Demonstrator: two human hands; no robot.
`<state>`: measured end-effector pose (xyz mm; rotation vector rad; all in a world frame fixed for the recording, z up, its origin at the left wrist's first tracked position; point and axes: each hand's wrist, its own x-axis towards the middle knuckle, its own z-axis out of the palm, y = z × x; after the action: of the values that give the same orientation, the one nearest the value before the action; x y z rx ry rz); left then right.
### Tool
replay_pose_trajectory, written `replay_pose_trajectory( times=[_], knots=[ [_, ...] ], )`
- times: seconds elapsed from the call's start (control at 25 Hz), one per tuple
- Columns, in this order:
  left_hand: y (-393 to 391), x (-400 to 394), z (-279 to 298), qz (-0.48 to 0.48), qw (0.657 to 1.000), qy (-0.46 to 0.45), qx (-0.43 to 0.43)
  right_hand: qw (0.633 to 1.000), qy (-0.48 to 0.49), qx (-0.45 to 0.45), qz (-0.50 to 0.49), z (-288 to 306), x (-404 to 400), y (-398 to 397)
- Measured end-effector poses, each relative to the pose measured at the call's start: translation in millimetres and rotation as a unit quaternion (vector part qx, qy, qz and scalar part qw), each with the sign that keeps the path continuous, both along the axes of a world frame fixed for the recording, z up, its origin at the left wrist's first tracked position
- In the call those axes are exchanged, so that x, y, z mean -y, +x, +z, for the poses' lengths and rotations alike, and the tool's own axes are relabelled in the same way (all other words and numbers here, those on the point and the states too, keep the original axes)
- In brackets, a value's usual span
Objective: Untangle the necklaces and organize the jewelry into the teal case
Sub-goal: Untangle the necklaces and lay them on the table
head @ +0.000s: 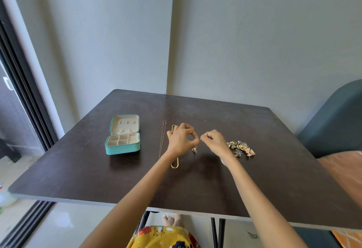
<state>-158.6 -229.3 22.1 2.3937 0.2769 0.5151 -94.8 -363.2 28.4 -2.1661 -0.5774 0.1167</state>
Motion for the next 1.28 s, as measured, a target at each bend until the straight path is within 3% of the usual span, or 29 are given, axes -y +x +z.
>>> replay_pose_trajectory(
  times=[0.2, 0.32, 0.48, 0.72, 0.96, 1.28],
  knots=[
    [-8, 0, -7, -0.008, 1.0, -0.005, -0.029, 0.99, 0.036, -0.133, -0.024, -14, -6, -6],
    [-10, -2, -5, -0.005, 0.996, -0.076, -0.035, 0.981, 0.069, -0.179, -0.026, -6, -7, -9],
    [-11, -5, 1, -0.029, 0.973, -0.222, -0.057, 0.977, 0.103, -0.186, -0.032, -4, -6, -11],
    [-16, -6, 15, -0.014, 0.935, -0.347, -0.067, 0.966, 0.2, -0.158, -0.036, 0, -7, -12],
    [-16, -15, 18, 0.025, 0.923, -0.383, -0.01, 0.958, 0.223, -0.168, -0.057, 1, 2, -6],
    [-14, -20, 15, 0.101, 0.842, -0.513, 0.136, 0.937, 0.252, -0.218, -0.105, -11, 16, -3]
  ],
)
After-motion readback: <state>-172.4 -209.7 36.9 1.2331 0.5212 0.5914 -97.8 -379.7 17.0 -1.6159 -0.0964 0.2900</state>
